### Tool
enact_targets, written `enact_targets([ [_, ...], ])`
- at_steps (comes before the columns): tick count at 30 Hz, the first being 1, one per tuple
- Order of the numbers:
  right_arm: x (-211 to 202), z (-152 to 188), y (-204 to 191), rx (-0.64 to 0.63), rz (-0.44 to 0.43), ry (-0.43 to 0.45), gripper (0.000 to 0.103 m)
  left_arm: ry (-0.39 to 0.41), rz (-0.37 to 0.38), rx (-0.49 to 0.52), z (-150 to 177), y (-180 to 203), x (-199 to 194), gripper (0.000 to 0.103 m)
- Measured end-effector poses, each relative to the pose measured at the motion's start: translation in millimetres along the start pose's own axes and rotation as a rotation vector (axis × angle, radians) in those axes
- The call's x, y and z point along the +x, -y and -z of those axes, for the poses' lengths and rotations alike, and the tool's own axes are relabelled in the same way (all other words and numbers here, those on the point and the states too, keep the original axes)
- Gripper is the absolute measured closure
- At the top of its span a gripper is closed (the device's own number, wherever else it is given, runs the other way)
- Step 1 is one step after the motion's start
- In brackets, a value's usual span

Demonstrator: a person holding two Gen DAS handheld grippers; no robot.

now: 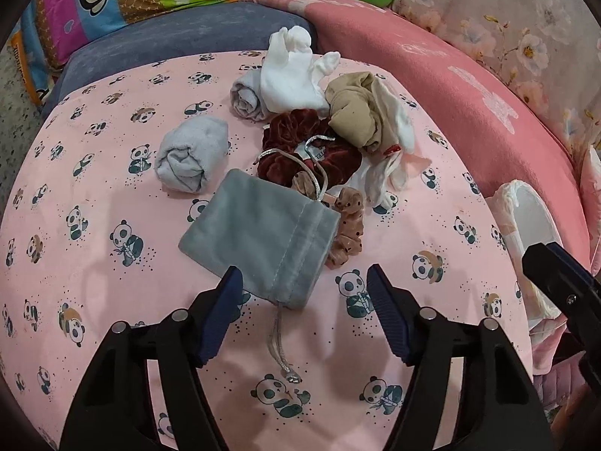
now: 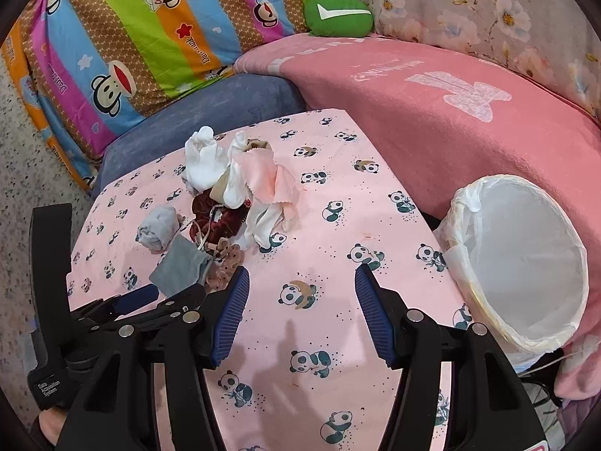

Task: Collect trash
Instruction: 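Move the left gripper to the grey pouch and grasp its drawstring end, then grasp the beige scrunchie with the right gripper while the left gripper holds the grey pouch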

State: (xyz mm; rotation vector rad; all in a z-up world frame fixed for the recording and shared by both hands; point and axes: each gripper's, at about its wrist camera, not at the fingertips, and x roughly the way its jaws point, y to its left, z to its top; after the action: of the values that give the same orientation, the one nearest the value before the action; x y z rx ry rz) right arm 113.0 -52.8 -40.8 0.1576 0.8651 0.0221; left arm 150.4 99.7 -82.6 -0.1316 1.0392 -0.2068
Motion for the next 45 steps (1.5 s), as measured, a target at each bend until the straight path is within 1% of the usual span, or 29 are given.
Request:
enact_targets([
  [3, 10, 1, -5, -0.007, -0.002, -0.013, 0.044, -0.016, 0.005, -0.011, -2, -6, 9, 0.047],
  [6, 18, 0, -9, -0.016, -0.003, -0.022, 0.044, -0.035, 0.006, -0.022, -3, -12, 18, 0.059],
  [9, 28, 0, -13, -0.019, -0.010, -0.036, 0.044, -0.035, 0.005, -0.011, -3, -13, 21, 0.062],
  [11, 36, -1, -17, -0.017, -0.019, -0.049, 0.044, -0.034, 0.004, 0.005, -4, -13, 22, 0.071],
  [13, 44, -2, -21, -0.018, -0.030, -0.063, 0.044, -0.042, 0.025, 0.003, -5, -17, 21, 0.088],
  [16, 52, -2, -29, -0.028, -0.040, -0.080, 0.044, -0.033, 0.050, -0.021, -6, -26, 13, 0.092],
  [20, 66, -3, -42, -0.053, -0.067, -0.104, 0.044, -0.014, 0.095, -0.065, -8, -40, -1, 0.092],
  [25, 90, -3, -57, -0.055, -0.120, -0.149, 0.047, 0.003, 0.079, -0.087, -7, -55, -12, 0.092],
  [28, 102, 0, -65, -0.060, -0.131, -0.181, 0.052, 0.006, 0.064, -0.096, -8, -60, -14, 0.092],
  [31, 111, 3, -71, -0.064, -0.137, -0.214, 0.065, 0.010, 0.060, -0.104, -11, -60, -14, 0.092],
  [33, 116, 6, -74, -0.067, -0.140, -0.234, 0.084, 0.012, 0.055, -0.103, -12, -59, -14, 0.092],
  [35, 115, 7, -74, -0.066, -0.140, -0.232, 0.088, 0.015, 0.050, -0.103, -12, -58, -15, 0.092],
  [36, 114, 8, -73, -0.064, -0.144, -0.232, 0.091, 0.016, 0.049, -0.103, -13, -58, -16, 0.092],
  [40, 98, 4, -69, -0.057, -0.147, -0.188, 0.093, 0.024, 0.036, -0.093, -14, -50, -22, 0.092],
  [45, 61, -13, -54, -0.025, -0.156, -0.099, 0.093, 0.051, 0.022, -0.055, -18, -27, -37, 0.092],
])
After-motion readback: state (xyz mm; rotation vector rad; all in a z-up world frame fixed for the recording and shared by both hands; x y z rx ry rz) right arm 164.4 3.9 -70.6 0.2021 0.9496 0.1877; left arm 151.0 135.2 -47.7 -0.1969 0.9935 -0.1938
